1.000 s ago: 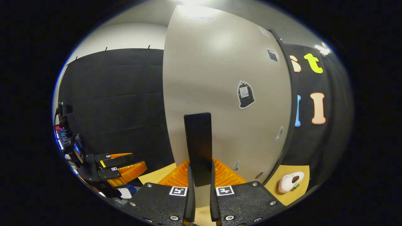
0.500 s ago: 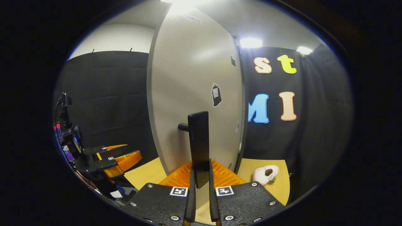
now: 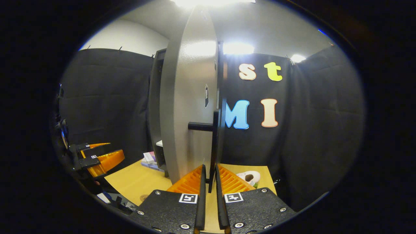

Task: Open the cabinet door with the right hand, grasp the bottle in the cabinet with the left hand and place it on the coaster, then close the cabinet door with the right hand.

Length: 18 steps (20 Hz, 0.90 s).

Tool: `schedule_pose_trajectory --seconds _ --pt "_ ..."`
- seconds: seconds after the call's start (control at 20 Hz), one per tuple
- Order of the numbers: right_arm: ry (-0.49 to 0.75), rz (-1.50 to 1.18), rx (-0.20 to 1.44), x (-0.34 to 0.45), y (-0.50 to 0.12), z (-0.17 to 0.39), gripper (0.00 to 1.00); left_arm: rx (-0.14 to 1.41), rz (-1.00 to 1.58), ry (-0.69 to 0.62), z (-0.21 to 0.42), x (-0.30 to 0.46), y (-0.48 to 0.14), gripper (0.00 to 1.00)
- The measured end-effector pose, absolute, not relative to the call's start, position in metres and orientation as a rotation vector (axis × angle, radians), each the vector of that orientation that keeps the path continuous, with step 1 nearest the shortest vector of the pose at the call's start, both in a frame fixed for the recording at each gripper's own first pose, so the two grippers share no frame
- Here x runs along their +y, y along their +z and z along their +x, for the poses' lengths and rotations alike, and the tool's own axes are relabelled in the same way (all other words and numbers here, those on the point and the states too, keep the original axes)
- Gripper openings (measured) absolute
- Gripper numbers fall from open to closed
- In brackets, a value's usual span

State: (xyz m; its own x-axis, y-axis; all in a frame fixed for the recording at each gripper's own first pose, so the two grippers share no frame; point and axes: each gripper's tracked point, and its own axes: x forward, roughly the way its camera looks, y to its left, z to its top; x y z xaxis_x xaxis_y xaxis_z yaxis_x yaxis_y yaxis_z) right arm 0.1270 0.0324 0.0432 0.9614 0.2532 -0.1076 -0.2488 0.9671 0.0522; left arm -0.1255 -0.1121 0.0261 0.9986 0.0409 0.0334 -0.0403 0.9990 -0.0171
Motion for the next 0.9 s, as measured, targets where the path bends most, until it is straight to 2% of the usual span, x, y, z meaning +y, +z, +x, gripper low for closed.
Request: schedule_pose_trajectory --seconds 0.05,0.15,0.2,0.25,0.3,0.35,0.4,0.5,0.55,0.6,0.65,0.7,0.9 --pt "0.271 0.055 0.11 0.033 0.045 0.124 0.18 -0.03 -0.02 0.046 -0.126 -0.112 0.025 0.8" --pt "0.237 0.034 0.11 0.017 0.044 0.12 0.26 -0.025 -0.022 0.057 -0.126 -0.11 0.023 0.76" --pt "0.22 0.021 0.109 0.01 0.043 0.12 0.43 -0.021 -0.018 0.061 -0.124 -0.11 0.021 0.75" --pt "0.209 0.017 0.112 0.008 0.041 0.119 0.5 -0.017 -0.011 0.061 -0.125 -0.109 0.021 0.84" --pt "0.206 0.016 0.119 0.006 0.038 0.116 0.6 -0.012 0.0 0.062 -0.125 -0.108 0.021 0.8" --pt "0.208 0.017 0.126 0.005 0.034 0.113 0.64 -0.015 0.01 0.06 -0.125 -0.108 0.02 0.84" --pt "0.203 0.013 0.133 0.001 0.032 0.11 0.72 -0.021 0.015 0.055 -0.123 -0.109 0.021 0.8" --pt "0.197 0.008 0.11 -0.004 0.036 0.105 0.76 -0.033 0.016 0.042 -0.12 -0.109 0.023 0.8" --pt "0.187 0.003 0.087 -0.007 0.04 0.1 0.78 -0.038 0.012 0.031 -0.114 -0.112 0.023 0.84" --pt "0.168 -0.01 0.065 -0.014 0.044 0.095 0.8 -0.038 0.012 0.023 -0.106 -0.114 0.024 0.8" --pt "0.144 -0.031 0.047 -0.021 0.045 0.09 0.83 -0.029 0.018 0.018 -0.089 -0.116 0.025 0.8" --pt "0.116 -0.055 0.031 -0.029 0.046 0.086 0.85 -0.017 0.026 0.01 -0.072 -0.117 0.025 0.84" --pt "0.041 -0.103 0.054 -0.053 0.028 0.084 0.86 0.006 -0.03 -0.002 0.007 -0.117 0.014 0.84"
